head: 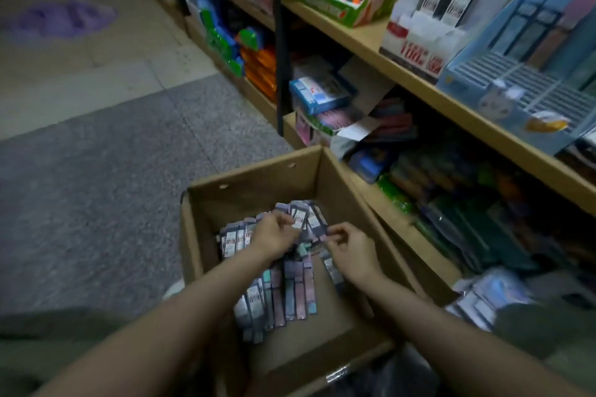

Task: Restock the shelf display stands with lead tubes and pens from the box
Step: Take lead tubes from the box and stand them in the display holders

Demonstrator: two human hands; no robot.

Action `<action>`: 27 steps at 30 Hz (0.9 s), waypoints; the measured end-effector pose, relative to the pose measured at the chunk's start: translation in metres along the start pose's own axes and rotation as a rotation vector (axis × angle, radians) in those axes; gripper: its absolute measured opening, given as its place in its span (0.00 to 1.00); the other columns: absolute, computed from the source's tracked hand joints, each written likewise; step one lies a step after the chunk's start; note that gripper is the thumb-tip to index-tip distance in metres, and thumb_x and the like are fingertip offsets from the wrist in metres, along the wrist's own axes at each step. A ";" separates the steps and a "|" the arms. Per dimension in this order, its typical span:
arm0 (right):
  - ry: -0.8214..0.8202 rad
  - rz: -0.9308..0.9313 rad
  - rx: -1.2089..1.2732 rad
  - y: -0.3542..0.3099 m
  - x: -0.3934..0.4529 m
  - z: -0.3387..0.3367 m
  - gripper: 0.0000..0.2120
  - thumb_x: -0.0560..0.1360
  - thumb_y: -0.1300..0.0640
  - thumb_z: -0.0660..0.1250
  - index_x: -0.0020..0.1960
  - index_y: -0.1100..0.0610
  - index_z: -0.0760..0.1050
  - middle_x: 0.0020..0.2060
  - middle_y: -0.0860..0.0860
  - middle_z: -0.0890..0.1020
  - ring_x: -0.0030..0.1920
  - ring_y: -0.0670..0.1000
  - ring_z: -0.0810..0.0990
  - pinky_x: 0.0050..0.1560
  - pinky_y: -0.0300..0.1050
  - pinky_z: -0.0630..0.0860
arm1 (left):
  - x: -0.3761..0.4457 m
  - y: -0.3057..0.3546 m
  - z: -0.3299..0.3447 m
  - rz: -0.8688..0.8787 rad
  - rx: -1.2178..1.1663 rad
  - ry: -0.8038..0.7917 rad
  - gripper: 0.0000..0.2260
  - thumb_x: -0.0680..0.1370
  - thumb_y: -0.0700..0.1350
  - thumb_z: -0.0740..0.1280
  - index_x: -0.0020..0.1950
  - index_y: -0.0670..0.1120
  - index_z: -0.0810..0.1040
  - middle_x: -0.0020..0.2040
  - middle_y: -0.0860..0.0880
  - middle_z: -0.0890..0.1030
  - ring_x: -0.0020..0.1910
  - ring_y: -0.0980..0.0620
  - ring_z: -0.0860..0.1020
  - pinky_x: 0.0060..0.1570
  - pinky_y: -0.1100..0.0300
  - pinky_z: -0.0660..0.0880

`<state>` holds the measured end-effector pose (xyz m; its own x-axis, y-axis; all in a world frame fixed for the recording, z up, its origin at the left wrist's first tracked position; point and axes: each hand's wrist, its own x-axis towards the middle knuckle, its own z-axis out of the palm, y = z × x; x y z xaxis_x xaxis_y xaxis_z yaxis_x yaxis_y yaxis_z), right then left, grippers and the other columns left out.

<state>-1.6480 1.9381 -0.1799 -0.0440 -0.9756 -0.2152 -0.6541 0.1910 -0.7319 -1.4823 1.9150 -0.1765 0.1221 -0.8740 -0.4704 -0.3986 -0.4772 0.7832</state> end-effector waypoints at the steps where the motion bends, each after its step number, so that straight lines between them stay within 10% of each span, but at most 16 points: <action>1: -0.047 0.101 -0.002 0.012 0.002 0.009 0.12 0.75 0.57 0.70 0.58 0.55 0.77 0.47 0.50 0.83 0.46 0.46 0.80 0.47 0.36 0.73 | 0.000 -0.019 0.008 -0.074 -0.041 -0.012 0.08 0.75 0.37 0.70 0.45 0.45 0.72 0.42 0.47 0.76 0.44 0.49 0.74 0.53 0.55 0.74; 8: -0.261 0.253 -0.444 0.070 0.016 0.040 0.23 0.77 0.50 0.67 0.69 0.57 0.69 0.65 0.56 0.74 0.66 0.55 0.72 0.66 0.46 0.69 | 0.009 -0.108 0.046 -0.211 0.150 -0.036 0.09 0.73 0.42 0.73 0.49 0.42 0.76 0.45 0.44 0.81 0.49 0.46 0.79 0.49 0.60 0.73; 22: -0.171 0.213 -0.685 0.095 0.047 0.101 0.26 0.77 0.62 0.64 0.72 0.55 0.59 0.69 0.58 0.67 0.67 0.56 0.69 0.65 0.50 0.71 | 0.035 -0.125 0.080 -0.115 0.113 0.173 0.20 0.67 0.37 0.78 0.55 0.42 0.76 0.41 0.48 0.77 0.38 0.51 0.74 0.43 0.58 0.73; 27: -0.147 0.315 -0.512 0.088 0.046 0.089 0.15 0.77 0.60 0.67 0.63 0.57 0.72 0.60 0.56 0.78 0.60 0.55 0.78 0.58 0.49 0.78 | 0.032 -0.122 0.079 -0.201 -0.139 0.188 0.18 0.69 0.35 0.76 0.56 0.38 0.76 0.42 0.46 0.77 0.41 0.49 0.75 0.51 0.54 0.76</action>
<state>-1.6401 1.9198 -0.3120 -0.2131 -0.8487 -0.4840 -0.9078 0.3552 -0.2231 -1.5019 1.9528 -0.3189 0.3573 -0.7561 -0.5483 -0.2230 -0.6392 0.7360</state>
